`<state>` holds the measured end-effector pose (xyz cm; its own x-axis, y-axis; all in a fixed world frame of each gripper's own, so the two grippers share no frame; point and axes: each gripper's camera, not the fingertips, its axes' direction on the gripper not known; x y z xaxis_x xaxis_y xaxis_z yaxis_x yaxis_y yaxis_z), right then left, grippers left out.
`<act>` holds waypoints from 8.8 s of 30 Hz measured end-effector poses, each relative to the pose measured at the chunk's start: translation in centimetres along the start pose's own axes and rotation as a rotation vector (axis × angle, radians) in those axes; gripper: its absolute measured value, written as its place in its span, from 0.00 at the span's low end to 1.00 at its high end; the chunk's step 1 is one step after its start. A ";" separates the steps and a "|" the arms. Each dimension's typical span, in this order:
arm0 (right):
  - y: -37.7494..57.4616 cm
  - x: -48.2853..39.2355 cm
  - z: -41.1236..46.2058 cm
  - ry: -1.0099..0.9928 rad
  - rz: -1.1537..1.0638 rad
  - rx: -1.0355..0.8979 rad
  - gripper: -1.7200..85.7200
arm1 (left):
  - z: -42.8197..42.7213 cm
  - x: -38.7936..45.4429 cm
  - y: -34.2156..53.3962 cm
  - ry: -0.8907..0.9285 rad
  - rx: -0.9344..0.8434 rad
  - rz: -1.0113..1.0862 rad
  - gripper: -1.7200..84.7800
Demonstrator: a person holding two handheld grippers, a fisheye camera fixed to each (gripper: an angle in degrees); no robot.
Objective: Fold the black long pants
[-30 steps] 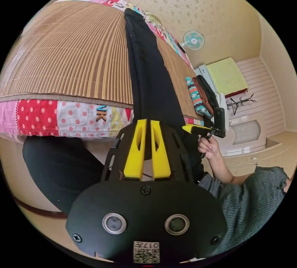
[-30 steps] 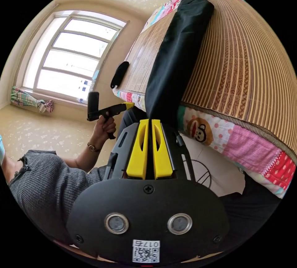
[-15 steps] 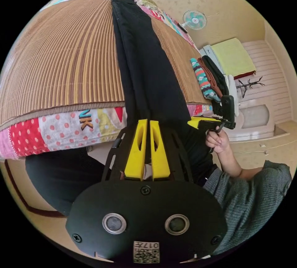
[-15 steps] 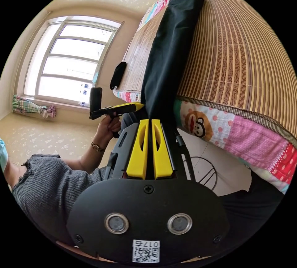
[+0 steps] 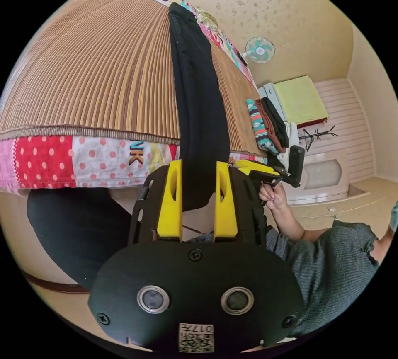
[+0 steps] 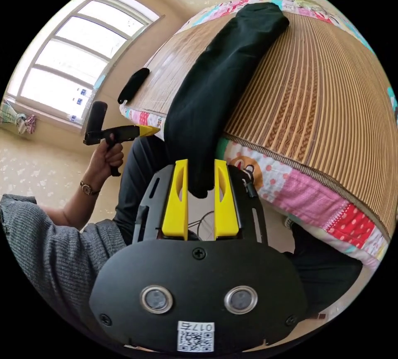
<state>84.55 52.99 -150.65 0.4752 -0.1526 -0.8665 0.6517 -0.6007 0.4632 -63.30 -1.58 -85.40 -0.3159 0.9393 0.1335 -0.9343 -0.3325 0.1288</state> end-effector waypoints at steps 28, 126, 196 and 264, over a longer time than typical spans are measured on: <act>-4.6 14.9 -3.2 -0.487 0.214 0.025 0.22 | 1.4 -3.6 -11.5 0.129 -0.043 -0.053 0.25; -11.5 -1.6 7.3 -0.569 -0.016 0.074 0.12 | -24.1 9.6 -3.7 -0.174 0.222 0.010 0.14; 18.5 18.8 -23.6 -0.002 0.825 1.037 0.15 | -17.5 16.6 20.9 -0.416 0.625 -0.024 0.01; 3.5 -7.3 -14.4 -0.506 -0.575 0.544 0.05 | -2.6 29.0 16.8 -0.220 0.745 0.350 0.06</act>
<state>91.93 63.30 -140.04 -0.2309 0.0351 -0.9724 0.2798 -0.9547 -0.1009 -88.60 20.30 -81.95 -0.4548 0.7602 0.4640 -0.4121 -0.6415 0.6471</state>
